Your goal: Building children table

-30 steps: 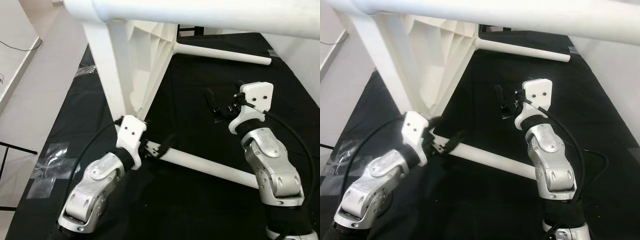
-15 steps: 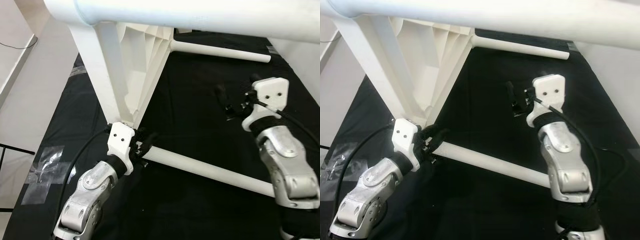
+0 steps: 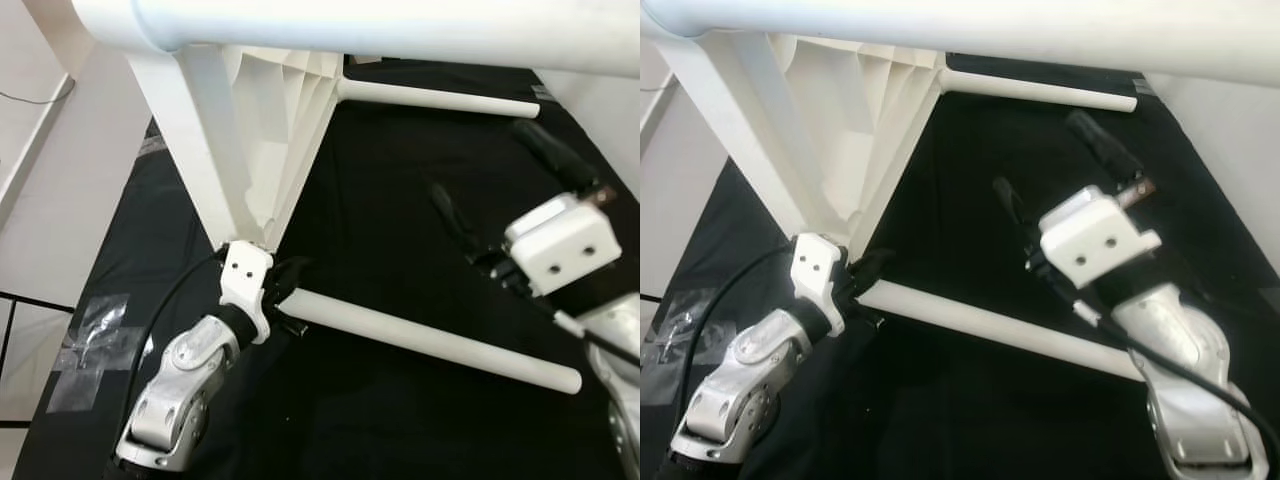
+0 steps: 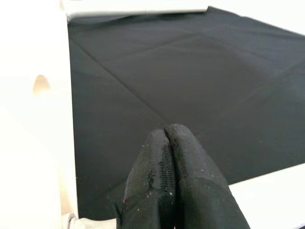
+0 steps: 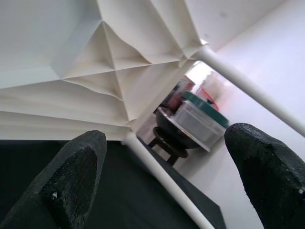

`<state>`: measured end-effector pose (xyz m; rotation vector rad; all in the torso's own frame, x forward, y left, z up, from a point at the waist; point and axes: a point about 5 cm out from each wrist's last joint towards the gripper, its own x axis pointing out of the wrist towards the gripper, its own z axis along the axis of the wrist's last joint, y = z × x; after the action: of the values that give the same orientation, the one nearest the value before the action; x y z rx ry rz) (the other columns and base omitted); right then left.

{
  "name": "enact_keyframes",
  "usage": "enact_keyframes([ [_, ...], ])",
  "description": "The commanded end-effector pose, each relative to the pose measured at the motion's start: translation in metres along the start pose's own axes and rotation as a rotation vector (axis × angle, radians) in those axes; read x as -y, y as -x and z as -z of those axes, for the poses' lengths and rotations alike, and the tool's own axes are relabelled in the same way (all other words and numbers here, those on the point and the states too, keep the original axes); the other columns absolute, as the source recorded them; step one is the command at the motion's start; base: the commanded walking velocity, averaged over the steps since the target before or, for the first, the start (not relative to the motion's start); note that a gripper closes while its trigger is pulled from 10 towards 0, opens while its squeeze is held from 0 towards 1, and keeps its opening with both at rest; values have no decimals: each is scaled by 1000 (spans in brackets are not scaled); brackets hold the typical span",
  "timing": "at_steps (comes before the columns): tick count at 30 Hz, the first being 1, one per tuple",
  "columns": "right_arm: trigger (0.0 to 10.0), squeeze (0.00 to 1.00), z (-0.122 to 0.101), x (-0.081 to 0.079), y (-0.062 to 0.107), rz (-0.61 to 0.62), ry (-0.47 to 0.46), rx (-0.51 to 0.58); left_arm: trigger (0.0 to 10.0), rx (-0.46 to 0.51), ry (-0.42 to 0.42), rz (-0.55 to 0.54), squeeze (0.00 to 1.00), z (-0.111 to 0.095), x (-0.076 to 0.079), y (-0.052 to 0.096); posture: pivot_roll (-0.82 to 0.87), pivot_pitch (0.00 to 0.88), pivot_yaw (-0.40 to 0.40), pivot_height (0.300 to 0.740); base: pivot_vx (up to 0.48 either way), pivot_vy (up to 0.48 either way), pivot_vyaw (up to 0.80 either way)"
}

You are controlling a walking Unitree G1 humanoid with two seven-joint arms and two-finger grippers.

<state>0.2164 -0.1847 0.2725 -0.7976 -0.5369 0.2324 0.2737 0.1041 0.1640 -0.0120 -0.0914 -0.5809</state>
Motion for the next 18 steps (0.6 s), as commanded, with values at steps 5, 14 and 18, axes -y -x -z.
enact_keyframes([
  [5, 10000, 0, -27, 10, 7, 47, 72, 110, 10000, -18, -10, 64, 0, 4, 1, -16, -215, 163, 180, 740, 0, 0, 0],
  [14, 10000, 0, -46, 13, 8, -48, 107, 220, 10000, -30, -12, 115, 0, 8, 2, -29, -234, 132, 206, 740, 0, 0, 0],
  [18, 10000, 0, -44, 26, -4, -50, 212, 248, 10000, 1, -16, 110, 0, 1, 2, -36, -217, 109, 200, 740, 0, 0, 0],
])
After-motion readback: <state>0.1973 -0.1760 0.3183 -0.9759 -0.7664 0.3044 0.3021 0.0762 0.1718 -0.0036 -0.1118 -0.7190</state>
